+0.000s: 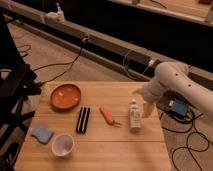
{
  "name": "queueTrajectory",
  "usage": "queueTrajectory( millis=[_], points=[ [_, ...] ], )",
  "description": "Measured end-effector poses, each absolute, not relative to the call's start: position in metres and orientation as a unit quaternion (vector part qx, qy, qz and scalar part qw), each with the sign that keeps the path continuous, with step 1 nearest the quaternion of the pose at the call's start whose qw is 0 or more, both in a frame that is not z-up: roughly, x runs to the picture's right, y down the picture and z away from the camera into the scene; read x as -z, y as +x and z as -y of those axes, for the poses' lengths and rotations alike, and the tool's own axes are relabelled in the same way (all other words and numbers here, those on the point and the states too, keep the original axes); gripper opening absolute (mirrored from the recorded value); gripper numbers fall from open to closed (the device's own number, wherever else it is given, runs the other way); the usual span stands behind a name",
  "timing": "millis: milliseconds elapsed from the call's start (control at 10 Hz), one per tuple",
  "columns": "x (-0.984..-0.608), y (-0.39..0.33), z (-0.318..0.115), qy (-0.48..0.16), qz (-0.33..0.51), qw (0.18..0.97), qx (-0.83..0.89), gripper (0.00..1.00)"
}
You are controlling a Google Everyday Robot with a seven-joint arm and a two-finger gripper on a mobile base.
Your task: Wipe the white sponge on the table
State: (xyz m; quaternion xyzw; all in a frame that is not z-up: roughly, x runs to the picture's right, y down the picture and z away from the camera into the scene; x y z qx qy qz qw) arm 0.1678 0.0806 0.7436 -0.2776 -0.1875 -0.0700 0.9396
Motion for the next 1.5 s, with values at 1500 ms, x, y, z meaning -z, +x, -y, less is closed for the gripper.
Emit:
queueTrajectory(
  millis=[1500],
  points=[
    [-0.771,-0.052,-0.074,-0.239,0.270,0.895,0.262,0.80]
  ],
)
